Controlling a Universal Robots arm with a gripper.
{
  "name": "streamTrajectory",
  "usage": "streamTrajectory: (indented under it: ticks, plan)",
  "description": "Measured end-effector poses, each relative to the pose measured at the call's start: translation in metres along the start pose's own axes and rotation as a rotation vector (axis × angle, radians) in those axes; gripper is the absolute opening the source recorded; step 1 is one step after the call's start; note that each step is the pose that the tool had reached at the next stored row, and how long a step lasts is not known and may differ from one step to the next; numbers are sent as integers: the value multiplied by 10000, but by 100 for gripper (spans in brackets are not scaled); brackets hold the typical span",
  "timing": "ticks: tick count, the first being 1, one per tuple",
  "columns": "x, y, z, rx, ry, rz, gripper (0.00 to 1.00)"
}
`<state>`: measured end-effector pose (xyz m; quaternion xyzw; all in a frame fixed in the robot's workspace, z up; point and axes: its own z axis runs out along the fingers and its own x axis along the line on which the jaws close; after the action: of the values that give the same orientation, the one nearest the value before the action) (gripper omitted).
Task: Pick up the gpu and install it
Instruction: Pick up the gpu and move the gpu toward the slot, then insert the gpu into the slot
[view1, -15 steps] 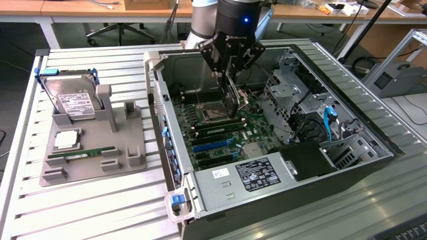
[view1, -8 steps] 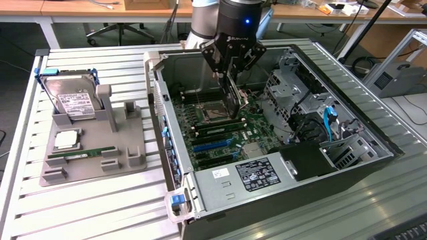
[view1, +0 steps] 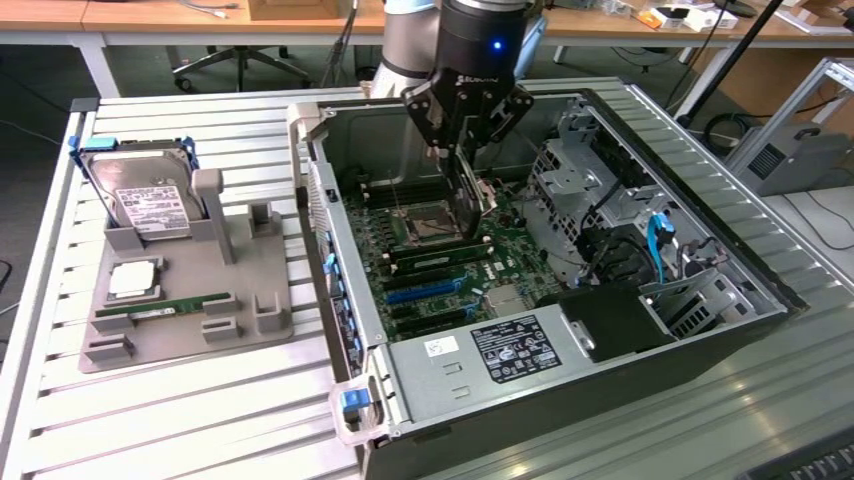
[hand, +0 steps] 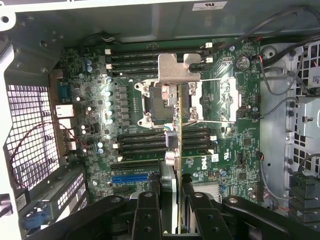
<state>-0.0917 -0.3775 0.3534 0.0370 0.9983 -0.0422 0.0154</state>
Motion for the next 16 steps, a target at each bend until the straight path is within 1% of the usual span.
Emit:
streamTrajectory:
  ticks: [13, 16]
  plan:
    - [-3, 0, 1, -1, 0, -4, 27]
    - [-4, 0, 1, -4, -8, -95, 27]
